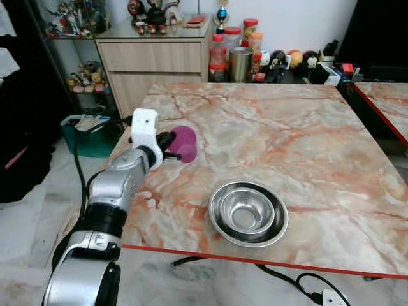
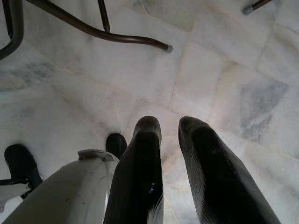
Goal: Setting the table
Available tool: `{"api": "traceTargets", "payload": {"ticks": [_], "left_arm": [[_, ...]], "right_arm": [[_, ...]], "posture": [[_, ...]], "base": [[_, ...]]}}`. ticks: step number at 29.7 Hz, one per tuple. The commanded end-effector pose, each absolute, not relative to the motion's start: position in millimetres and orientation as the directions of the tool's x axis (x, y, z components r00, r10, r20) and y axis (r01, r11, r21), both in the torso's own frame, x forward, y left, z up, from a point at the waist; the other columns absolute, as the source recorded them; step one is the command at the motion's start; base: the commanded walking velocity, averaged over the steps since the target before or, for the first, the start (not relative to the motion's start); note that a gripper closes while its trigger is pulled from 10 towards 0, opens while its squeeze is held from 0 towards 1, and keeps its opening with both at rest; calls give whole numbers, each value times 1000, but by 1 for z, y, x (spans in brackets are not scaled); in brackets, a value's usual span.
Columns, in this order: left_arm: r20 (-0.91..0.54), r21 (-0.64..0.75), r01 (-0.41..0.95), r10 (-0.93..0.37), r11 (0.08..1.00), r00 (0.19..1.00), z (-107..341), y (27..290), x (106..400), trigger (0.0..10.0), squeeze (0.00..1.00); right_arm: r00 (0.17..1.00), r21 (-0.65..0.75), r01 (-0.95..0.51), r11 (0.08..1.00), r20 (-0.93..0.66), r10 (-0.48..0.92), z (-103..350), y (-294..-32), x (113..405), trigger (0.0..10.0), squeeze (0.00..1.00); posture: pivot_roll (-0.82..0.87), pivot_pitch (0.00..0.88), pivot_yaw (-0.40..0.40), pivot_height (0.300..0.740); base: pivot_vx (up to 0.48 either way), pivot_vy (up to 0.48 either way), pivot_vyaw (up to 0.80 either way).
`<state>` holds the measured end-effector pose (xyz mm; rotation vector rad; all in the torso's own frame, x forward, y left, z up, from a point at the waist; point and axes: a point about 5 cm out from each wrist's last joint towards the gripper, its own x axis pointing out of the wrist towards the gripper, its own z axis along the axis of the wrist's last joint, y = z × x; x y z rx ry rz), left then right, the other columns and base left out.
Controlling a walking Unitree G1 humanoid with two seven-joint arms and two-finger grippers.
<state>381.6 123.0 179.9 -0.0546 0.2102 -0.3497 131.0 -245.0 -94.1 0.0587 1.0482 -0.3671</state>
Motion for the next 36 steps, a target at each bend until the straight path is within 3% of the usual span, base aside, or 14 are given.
{"api": "traceTargets", "payload": {"ticks": [1, 6, 25, 36], "left_arm": [[-241, -90, 314, -327, 945, 914, 175, 121, 384, 10000, 0], [-322, -88, 268, -282, 959, 904, 167, 113, 388, 10000, 0], [-392, -82, 207, -223, 975, 893, 161, 117, 391, 10000, 0], [-421, -67, 259, -263, 963, 868, 155, 115, 388, 10000, 0]], "right_arm": [[442, -127, 320, 939, -856, -267, -94, -245, 131, 10000, 0], [441, -124, 327, 937, -857, -267, -94, -244, 131, 10000, 0], [436, -123, 334, 935, -859, -269, -95, -244, 129, 10000, 0], [436, -126, 332, 935, -859, -270, -95, -244, 129, 10000, 0]], "posture": [[53, 0, 15, 732], [53, 0, 18, 732], [51, 0, 27, 732], [57, 0, 26, 732]], "base": [[0, 0, 0], [0, 0, 0], [0, 0, 0], [0, 0, 0]]}}
